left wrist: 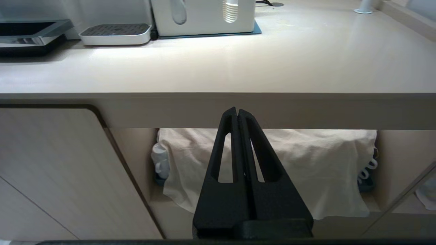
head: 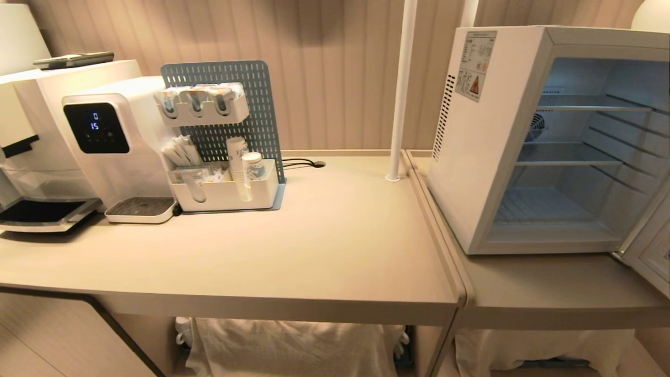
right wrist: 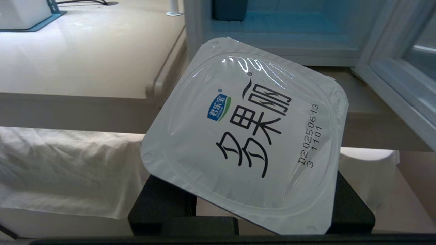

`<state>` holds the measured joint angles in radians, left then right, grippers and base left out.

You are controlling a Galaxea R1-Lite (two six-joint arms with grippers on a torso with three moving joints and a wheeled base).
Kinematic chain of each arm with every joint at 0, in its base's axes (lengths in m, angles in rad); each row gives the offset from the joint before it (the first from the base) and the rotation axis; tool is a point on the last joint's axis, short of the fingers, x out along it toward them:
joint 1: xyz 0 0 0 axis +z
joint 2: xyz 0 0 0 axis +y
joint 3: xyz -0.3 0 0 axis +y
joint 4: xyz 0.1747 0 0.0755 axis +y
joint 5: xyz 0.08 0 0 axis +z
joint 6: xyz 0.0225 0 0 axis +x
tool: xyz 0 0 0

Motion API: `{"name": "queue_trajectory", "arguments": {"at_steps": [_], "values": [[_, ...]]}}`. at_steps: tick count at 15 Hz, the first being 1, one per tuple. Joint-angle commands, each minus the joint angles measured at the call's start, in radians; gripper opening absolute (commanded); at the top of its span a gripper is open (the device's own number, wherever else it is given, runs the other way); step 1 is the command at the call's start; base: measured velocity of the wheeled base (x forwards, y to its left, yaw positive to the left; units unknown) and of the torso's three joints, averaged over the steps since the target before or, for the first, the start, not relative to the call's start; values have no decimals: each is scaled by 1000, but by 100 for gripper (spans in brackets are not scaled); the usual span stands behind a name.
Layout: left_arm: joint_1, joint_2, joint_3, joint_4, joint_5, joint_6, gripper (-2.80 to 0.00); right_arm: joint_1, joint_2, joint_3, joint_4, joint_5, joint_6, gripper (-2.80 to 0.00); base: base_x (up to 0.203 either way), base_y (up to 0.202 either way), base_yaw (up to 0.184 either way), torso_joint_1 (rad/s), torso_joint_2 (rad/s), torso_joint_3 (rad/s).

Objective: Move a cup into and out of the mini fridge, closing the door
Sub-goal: Put the yoghurt in the freezer

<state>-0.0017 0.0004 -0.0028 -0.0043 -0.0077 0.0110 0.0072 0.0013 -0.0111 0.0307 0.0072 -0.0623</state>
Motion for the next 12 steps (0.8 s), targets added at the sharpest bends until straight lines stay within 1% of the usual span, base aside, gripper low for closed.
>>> {"name": "queue_trajectory", "arguments": {"at_steps": [1,8,9,12], "values": [[0,0,0,0,0,0,-280,0,2,0,-2,0,-1,-280,0,-193,-3,7,-3,-2],[0,0,3,-8,-3,-2,-280,0,0,0,-3,0,-1,-280,0,-188,-1,1,4,3],[0,0,3,-7,-3,-3,-280,0,0,0,-3,0,-1,-280,0,-99,-4,1,6,6],[0,0,3,-8,-3,-18,-280,0,0,0,-3,3,-5,-280,0,0,0,0,0,0]]}}
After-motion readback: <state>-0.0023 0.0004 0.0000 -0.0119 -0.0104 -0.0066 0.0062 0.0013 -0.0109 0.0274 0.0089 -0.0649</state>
